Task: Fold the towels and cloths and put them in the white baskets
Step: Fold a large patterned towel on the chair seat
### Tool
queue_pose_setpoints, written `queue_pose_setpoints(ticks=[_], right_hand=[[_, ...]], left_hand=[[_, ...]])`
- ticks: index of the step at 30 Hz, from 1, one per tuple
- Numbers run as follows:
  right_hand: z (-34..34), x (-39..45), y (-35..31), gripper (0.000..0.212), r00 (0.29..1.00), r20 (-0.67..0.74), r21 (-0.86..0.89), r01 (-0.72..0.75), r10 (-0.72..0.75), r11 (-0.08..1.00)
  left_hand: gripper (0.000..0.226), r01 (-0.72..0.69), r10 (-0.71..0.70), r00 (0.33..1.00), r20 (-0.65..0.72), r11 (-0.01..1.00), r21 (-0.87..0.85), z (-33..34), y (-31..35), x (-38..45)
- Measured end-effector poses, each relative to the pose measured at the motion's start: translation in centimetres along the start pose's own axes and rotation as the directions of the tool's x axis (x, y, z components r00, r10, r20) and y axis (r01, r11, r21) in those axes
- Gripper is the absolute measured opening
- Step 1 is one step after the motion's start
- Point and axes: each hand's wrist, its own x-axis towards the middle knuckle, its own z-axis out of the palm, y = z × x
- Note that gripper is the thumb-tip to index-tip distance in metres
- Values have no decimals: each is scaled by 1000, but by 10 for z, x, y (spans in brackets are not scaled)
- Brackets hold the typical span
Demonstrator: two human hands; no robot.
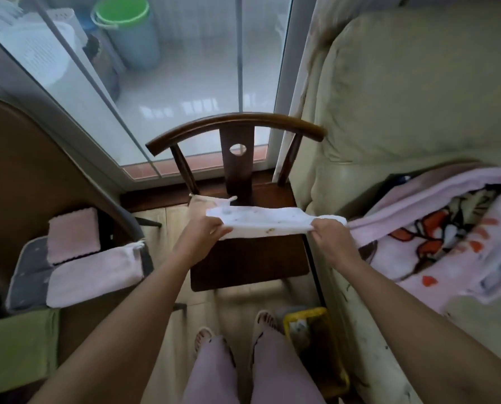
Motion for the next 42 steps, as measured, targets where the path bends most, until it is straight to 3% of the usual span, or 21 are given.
queue_pose_setpoints(ticks=[7, 11, 16, 19, 24, 28, 31, 37, 42], right_hand=[[73, -43, 26, 22, 957, 280, 28, -88, 77, 996], [90, -53, 30, 24, 920, 390, -30, -35, 44, 999], [126, -23, 38, 26, 950, 294, -77, -85, 104, 993], [149, 6, 44, 27, 965, 239, -188, -64, 109, 980], [194, 50, 61, 23, 973, 185, -384, -60, 140, 921], [229, 72, 79, 17, 985, 135, -368, -53, 109, 928], [249, 79, 89, 6, 994, 106, -356, 38, 0, 934], [259, 86, 101, 7, 989, 16, -385, 144, -149, 912], [260, 96, 99, 18, 991, 100, -469, 129, -93, 874]], left_hand=[[34, 150, -153, 968, 198, 988, 30, 89, -60, -21], [40, 151, -170, 955, 245, 984, 95, 116, -83, -24], [37, 68, -101, 985, 138, 971, 228, 130, -96, 10], [37, -14, 9, 1000, 15, 932, 362, 142, -100, 47], [32, -42, 79, 994, -76, 916, 399, 178, -114, 110], [28, -109, 127, 992, -26, 926, 361, 210, -132, 141], [27, -92, 112, 993, -31, 918, 386, 222, -143, 154], [27, -79, 94, 995, -21, 922, 378, 229, -146, 162], [21, -62, 71, 997, -6, 905, 420, 225, -141, 166]])
